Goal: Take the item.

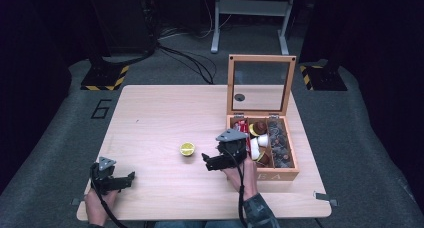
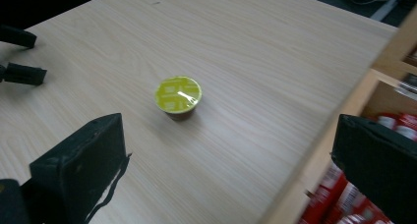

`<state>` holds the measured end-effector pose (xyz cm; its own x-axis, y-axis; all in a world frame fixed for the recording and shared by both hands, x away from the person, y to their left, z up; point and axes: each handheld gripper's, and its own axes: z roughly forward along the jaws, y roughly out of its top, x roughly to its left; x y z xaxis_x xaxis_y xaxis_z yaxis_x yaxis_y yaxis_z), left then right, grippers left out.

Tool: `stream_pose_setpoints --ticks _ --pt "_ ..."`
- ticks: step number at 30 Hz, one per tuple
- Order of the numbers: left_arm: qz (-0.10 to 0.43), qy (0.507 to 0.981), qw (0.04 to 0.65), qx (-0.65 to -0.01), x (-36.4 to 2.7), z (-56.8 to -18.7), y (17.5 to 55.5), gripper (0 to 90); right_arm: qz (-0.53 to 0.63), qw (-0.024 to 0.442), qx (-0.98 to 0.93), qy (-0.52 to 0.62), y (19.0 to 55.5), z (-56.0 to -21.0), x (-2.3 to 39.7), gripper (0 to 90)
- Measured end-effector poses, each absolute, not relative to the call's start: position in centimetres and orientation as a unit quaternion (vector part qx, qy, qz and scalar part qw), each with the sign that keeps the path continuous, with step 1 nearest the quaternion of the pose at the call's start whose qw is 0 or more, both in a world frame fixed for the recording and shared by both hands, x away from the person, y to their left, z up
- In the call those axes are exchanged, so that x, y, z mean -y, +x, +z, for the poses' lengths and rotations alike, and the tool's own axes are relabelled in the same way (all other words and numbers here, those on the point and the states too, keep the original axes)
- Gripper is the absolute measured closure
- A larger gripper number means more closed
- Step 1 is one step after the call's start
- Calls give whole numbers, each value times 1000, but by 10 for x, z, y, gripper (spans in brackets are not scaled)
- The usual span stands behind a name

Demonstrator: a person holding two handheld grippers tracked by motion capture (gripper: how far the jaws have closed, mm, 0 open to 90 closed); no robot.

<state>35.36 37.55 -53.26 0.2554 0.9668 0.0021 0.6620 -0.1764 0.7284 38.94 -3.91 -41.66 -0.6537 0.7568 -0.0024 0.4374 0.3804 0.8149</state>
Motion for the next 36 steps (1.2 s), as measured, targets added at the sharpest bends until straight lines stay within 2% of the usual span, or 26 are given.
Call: stream_pose_setpoints --ticks 16,21,30,36 --pt "243 728 313 -559 -376 -532 354 17 402 252 -776 416 352 -410 139 0" --pt "241 732 309 -557 -376 -532 353 16 396 265 -763 436 333 -412 187 0" --pt "241 734 308 -556 -377 -532 354 16 386 276 -748 464 310 -432 237 0" --pt "239 735 307 -555 -377 -532 354 16 378 261 -747 481 302 -462 262 0"
